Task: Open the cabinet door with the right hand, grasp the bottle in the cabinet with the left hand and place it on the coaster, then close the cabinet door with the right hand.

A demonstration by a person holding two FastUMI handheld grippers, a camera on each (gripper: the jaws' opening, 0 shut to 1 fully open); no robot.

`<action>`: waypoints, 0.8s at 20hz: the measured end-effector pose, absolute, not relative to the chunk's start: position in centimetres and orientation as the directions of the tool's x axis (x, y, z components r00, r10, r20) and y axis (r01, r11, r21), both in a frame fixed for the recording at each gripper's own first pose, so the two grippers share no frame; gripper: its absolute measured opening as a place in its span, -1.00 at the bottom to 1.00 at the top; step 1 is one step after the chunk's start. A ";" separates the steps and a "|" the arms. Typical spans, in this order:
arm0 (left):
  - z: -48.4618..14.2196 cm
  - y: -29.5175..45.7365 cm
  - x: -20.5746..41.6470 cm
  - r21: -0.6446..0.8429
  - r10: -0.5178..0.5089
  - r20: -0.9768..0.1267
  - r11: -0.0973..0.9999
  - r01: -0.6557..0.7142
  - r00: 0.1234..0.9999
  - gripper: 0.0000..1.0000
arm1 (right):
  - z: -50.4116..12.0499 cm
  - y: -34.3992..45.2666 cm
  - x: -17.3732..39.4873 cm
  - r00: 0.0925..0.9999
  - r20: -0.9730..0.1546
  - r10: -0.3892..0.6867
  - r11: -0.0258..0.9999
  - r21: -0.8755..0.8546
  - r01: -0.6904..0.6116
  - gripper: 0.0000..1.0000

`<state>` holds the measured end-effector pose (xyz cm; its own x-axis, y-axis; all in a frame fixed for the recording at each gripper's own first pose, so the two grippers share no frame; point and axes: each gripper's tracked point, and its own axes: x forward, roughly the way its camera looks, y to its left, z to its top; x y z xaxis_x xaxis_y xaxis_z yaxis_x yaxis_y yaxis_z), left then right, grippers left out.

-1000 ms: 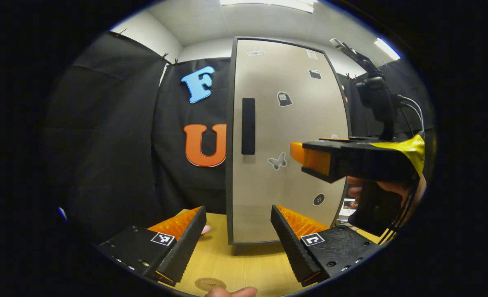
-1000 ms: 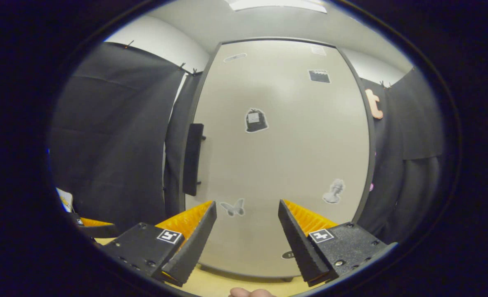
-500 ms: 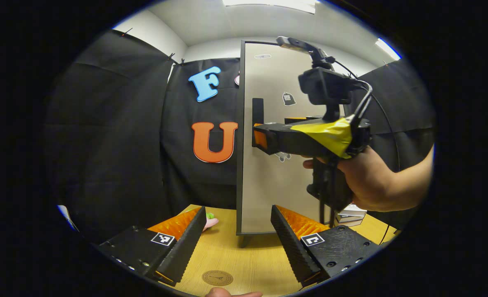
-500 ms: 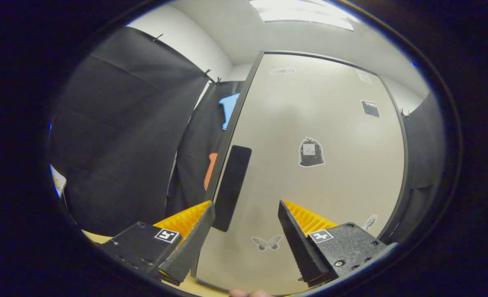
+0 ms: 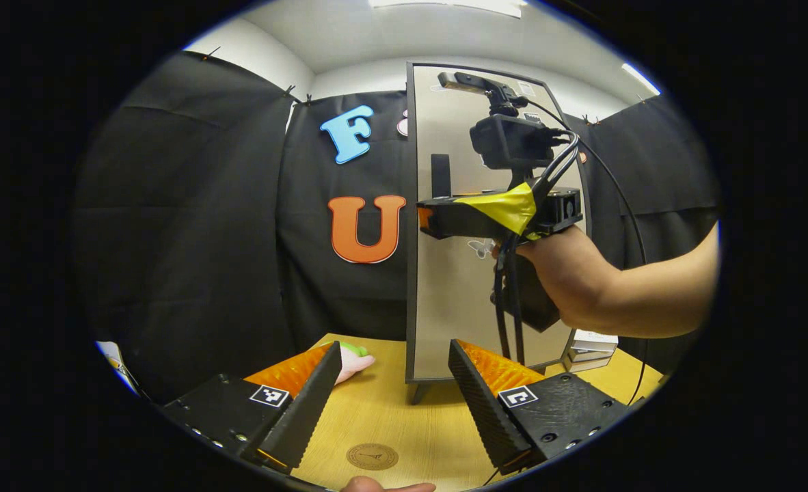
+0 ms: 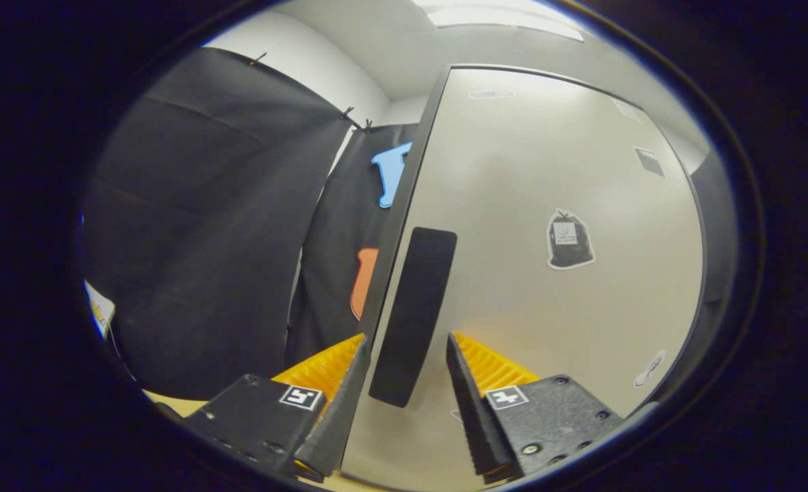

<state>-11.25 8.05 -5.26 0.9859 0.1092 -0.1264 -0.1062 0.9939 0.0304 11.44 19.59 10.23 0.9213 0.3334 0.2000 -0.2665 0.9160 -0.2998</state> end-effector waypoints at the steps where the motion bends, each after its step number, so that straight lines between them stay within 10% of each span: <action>1: -5.7 8.1 -11.5 0.026 0.111 -0.138 0.994 -0.108 0.984 0.90 | 10.1 19.7 11.7 0.922 0.179 0.342 0.914 -0.292 -0.282 0.04; 7: -6.4 9.1 -11.8 0.063 0.118 -0.131 0.992 -0.111 0.984 0.90 | 9.8 19.6 11.3 0.915 0.095 0.392 0.904 -0.224 -0.364 -0.44; 16: -7.7 10.2 -12.9 -0.018 0.161 -0.136 0.986 -0.165 0.978 0.90 | 9.6 19.2 7.6 0.885 0.007 0.466 0.865 -0.212 -0.454 -0.49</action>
<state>-12.92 10.15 -7.75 0.9776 0.1610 -0.1357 -0.1649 0.9862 -0.0175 7.58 19.22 9.59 0.8849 0.4658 0.0074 -0.4538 0.8654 -0.2124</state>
